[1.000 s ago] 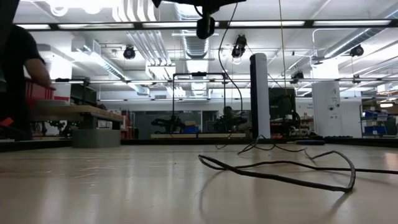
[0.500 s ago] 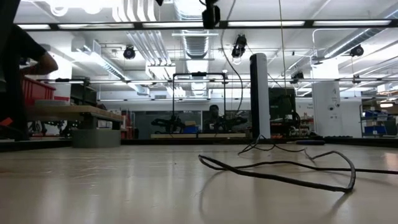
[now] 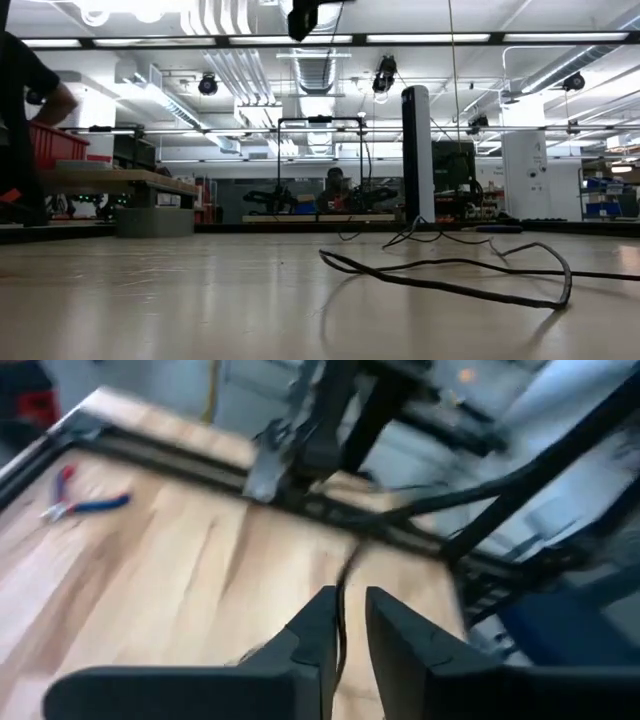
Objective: Coil cords
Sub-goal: Coil the black wire on the black spool
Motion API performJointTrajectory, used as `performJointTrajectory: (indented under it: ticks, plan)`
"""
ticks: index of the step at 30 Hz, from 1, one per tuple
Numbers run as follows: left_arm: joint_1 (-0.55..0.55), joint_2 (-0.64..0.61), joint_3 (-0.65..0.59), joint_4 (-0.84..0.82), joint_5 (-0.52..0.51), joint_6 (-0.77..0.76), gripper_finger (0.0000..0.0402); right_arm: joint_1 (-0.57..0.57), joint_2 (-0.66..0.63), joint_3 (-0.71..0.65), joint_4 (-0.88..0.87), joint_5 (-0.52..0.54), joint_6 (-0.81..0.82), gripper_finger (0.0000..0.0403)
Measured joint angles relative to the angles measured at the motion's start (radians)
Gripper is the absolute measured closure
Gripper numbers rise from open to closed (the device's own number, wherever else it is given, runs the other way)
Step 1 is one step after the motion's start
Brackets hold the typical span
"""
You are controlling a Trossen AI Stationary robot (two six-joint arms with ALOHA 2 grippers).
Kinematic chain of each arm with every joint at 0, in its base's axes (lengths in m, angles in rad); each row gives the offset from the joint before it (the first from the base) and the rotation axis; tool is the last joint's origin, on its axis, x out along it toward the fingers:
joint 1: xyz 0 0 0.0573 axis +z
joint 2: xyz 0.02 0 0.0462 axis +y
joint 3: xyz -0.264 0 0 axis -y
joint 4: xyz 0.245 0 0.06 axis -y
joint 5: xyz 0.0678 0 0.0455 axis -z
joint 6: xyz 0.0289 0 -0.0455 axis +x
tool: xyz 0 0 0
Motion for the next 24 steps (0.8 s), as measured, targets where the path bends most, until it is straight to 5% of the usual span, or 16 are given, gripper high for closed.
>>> performJointTrajectory:
  ticks: [9,18,24]
  plan:
    - [0.0,0.002,-0.002,-0.195,-0.073,0.111,0.032,0.0,0.0,0.0,-0.001,0.0,0.002,0.0403]
    - [-0.011,0.04,-0.118,0.227,-0.075,0.086,0.0176,0.0,-0.003,0.0,0.001,0.0,0.002,0.0403]
    - [-0.003,0.076,-0.185,0.298,-0.248,0.067,0.0156,0.007,-0.006,0.0,0.001,0.001,0.004,0.0403]
